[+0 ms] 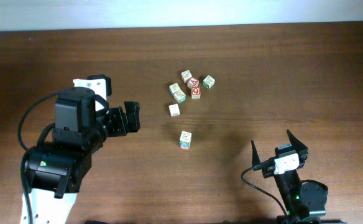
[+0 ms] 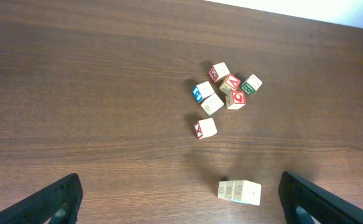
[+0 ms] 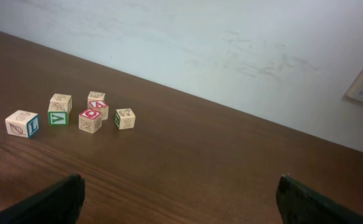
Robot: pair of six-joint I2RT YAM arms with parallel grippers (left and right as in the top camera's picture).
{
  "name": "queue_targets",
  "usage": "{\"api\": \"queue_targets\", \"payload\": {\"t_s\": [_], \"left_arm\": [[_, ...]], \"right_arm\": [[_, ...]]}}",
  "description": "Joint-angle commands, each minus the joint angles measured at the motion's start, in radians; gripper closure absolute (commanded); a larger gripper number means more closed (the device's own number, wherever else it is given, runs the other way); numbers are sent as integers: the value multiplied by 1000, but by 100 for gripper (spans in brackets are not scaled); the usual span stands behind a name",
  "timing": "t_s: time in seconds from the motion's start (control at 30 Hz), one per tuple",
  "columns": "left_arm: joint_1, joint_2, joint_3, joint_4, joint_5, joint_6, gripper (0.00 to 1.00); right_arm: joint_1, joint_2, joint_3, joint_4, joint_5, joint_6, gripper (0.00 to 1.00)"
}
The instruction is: Rotate 3 blocks
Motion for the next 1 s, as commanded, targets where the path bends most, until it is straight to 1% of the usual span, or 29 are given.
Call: {"api": "queue_targets", "payload": {"t_s": [0.0,0.1,0.13,0.17,0.2,0.23,0.27,0.3,0.33,0.37,0.4,0.43,0.47,0.57,0.6,0.7,0.97], "left_arm": [[4,-4,9,-4,-10,15,1],[5,-4,2,-37,-10,15,1],[5,-18,-6,-37,-42,16,1],[5,-70,-57,0,-132,15,1],[5,-119,-125,67,-190,15,1],[5,-189,-246,187,-241,16,1],[11,-268,-369,301,-242,16,1],[31,-375,-537,448,-239,16,1],[55,-487,-689,572,-224,53,1],[69,-588,-817,687,-168,166,1],[78,-692,-941,792,-111,309,1],[84,-781,-1041,845,-102,404,1],[101,-852,-1114,864,-102,469,1],[130,-956,-1198,848,-103,529,1],[130,-991,-1202,787,-106,550,1],[129,-1058,-1202,794,-106,553,1],[128,-1055,-1201,792,-106,553,1]], "right_arm": [[-7,-10,-11,3,-1,5,1],[-7,-10,-11,3,-1,5,1],[-7,-10,-11,3,-1,5,1],[-7,-10,-11,3,-1,5,1],[-7,-10,-11,3,-1,5,2],[-7,-10,-11,3,-1,5,1],[-7,-10,-11,3,-1,5,1],[-7,-10,-11,3,-1,5,1],[-7,-10,-11,3,-1,5,1],[-7,-10,-11,3,-1,5,1],[-7,-10,-11,3,-1,5,1],[-7,-10,-11,3,-1,5,1],[-7,-10,-11,3,-1,5,1],[-7,-10,-11,3,-1,5,1],[-7,-10,-11,3,-1,5,1],[-7,-10,-11,3,-1,5,1],[-7,-10,-11,3,-1,5,1]]}}
